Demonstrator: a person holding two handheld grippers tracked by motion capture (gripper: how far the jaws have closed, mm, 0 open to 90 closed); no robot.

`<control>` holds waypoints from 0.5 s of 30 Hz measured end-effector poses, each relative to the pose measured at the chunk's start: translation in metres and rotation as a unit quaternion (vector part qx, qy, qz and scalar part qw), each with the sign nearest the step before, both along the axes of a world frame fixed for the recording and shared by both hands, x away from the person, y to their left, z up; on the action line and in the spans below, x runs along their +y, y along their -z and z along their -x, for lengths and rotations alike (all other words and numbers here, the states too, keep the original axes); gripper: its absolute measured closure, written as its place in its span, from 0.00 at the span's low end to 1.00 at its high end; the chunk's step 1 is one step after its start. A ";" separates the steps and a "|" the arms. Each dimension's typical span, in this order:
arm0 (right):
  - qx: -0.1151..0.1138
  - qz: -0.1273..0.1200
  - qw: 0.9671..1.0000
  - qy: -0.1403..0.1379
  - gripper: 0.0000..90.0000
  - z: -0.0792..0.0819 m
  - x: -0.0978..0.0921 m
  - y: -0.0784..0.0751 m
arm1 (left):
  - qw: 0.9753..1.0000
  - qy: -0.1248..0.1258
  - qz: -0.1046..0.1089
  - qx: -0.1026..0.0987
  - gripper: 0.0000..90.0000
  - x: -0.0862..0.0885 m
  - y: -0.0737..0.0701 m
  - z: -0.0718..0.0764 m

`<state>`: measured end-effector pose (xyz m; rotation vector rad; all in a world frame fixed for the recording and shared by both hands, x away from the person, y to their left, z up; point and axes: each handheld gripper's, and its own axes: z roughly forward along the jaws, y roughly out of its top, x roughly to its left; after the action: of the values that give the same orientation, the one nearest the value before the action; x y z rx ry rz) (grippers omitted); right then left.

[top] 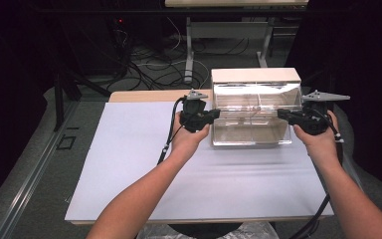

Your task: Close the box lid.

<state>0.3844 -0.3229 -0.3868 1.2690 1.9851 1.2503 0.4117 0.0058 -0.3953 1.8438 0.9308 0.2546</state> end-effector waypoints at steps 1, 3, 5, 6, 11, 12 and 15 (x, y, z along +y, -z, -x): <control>0.001 0.000 1.000 0.000 1.00 0.000 0.000 0.001 | 1.000 0.001 0.001 0.000 1.00 0.000 0.001 0.000; -0.001 0.000 1.000 0.003 1.00 0.000 0.000 0.002 | 1.000 -0.001 -0.003 0.002 1.00 0.000 0.001 0.000; 0.003 -0.001 1.000 0.003 1.00 0.000 0.000 0.003 | 1.000 -0.001 -0.004 0.004 1.00 0.001 0.003 -0.001; 0.004 -0.002 1.000 0.000 1.00 0.000 0.000 0.003 | 1.000 -0.003 -0.003 0.007 1.00 0.000 0.004 -0.001; 0.003 0.001 1.000 0.001 1.00 -0.001 0.000 0.005 | 1.000 -0.005 -0.002 0.012 1.00 0.002 0.009 -0.002; 0.002 0.003 1.000 -0.002 1.00 -0.001 0.000 0.006 | 1.000 -0.004 -0.003 0.010 1.00 0.002 0.009 -0.002; 0.006 0.001 1.000 -0.002 1.00 -0.001 0.002 0.007 | 1.000 -0.003 -0.001 0.008 1.00 0.002 0.009 -0.001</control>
<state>0.3851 -0.3207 -0.3942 1.2754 1.9980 1.2460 0.4128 0.0076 -0.4043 1.8477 0.9479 0.2454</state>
